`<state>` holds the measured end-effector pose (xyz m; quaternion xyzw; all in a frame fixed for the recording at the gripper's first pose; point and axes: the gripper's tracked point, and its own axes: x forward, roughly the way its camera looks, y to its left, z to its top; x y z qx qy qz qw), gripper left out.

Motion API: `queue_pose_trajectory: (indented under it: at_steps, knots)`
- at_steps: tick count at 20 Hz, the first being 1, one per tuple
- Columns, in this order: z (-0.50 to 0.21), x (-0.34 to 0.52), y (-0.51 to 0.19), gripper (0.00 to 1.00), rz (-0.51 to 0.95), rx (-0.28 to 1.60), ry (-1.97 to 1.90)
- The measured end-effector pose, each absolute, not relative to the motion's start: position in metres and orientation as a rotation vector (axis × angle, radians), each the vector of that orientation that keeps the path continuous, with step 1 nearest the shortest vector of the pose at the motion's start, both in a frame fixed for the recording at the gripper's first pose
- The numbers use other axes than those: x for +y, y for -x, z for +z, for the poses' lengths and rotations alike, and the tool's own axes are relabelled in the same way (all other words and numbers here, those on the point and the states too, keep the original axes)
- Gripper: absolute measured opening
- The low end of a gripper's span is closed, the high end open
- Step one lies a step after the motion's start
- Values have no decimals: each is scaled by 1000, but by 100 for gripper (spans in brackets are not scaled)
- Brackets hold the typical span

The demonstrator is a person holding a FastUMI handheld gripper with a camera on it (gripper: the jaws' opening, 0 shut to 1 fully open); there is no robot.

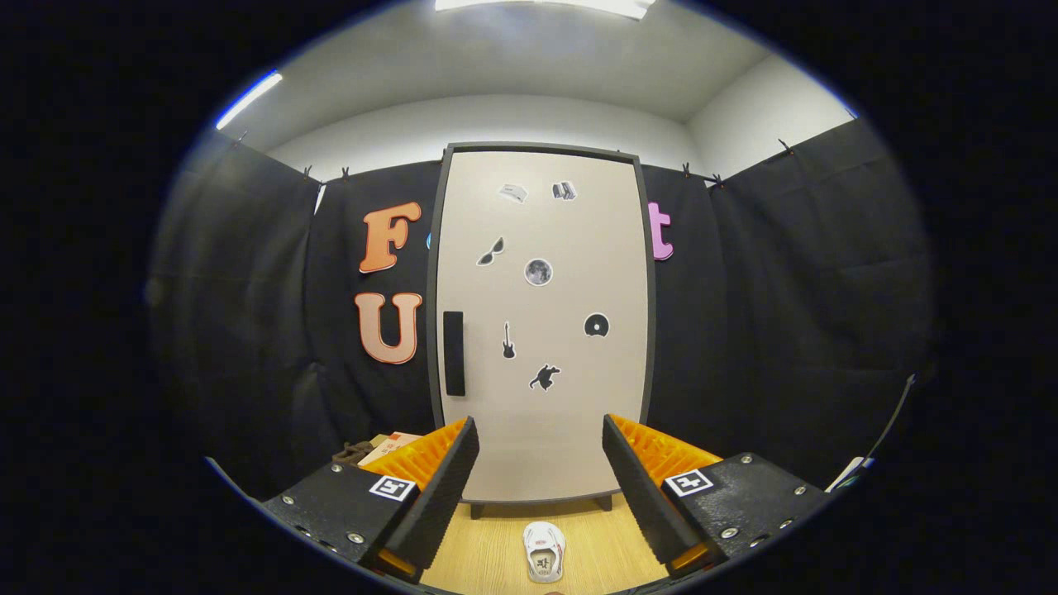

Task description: Open the shoe cabinet door, grab the shoes and put them into the shoe cabinet, then close the shoe cabinet door.

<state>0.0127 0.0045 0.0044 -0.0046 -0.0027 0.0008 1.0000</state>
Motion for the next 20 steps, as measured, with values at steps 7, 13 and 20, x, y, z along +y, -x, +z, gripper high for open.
queue_pose_trajectory:
  at_steps: [7,13,20]
  knots:
    - [1,12,-23,94,17,4,12]
    - [-1,36,-47,94,55,9,11]
    - [1,75,-95,94,115,10,0]
